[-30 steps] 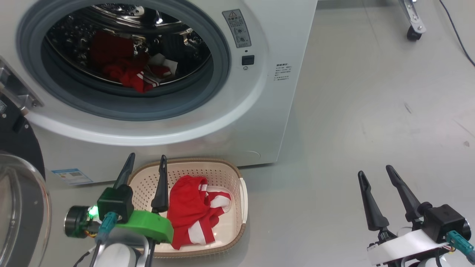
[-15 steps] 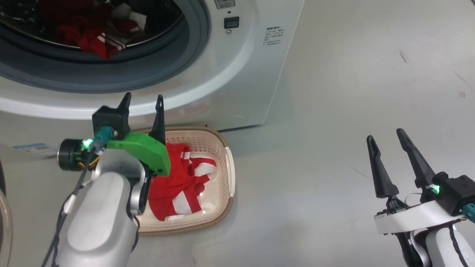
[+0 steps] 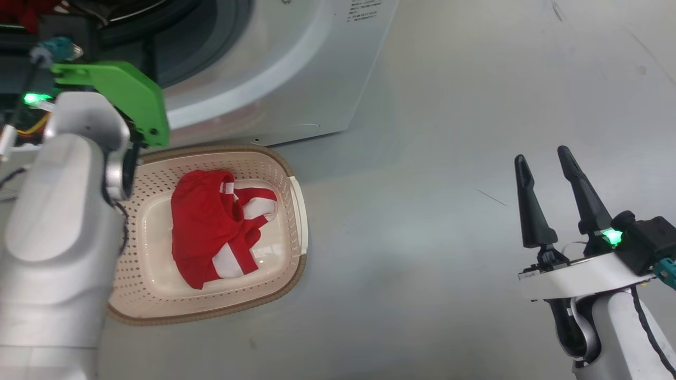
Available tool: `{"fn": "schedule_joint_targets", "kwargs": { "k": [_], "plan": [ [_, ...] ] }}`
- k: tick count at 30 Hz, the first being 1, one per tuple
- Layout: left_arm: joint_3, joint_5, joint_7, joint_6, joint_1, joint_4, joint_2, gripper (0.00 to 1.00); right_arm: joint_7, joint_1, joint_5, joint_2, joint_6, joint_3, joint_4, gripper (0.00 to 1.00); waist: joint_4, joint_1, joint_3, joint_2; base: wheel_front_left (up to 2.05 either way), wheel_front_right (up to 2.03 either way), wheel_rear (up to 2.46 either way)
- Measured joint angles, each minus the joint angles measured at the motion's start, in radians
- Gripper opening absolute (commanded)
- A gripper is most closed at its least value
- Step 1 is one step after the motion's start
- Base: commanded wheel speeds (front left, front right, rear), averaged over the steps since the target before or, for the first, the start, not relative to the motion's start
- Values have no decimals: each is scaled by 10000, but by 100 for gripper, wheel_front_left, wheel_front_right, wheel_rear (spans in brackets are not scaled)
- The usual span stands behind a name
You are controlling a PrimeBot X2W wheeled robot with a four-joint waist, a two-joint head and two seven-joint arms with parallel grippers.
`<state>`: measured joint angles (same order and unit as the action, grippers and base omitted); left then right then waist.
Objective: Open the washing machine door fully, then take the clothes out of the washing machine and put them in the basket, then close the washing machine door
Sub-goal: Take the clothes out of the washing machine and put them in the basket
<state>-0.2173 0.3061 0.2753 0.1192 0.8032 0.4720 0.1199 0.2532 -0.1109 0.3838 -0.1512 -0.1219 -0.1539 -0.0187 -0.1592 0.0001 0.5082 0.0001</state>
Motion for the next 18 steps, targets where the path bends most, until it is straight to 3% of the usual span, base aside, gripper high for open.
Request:
{"fn": "schedule_joint_targets", "kwargs": {
  "k": [5,18],
  "plan": [
    [385,-362,721,0,619,244,1009,100,0,-477,192,194,0,-341,86,100,-442,0,297,-1,0,0,0],
    [625,-1206,2573,0,2340,320,2750,100,0,-1113,767,385,0,-744,267,100,-1461,0,1203,-1,0,0,0]
  ]
}}
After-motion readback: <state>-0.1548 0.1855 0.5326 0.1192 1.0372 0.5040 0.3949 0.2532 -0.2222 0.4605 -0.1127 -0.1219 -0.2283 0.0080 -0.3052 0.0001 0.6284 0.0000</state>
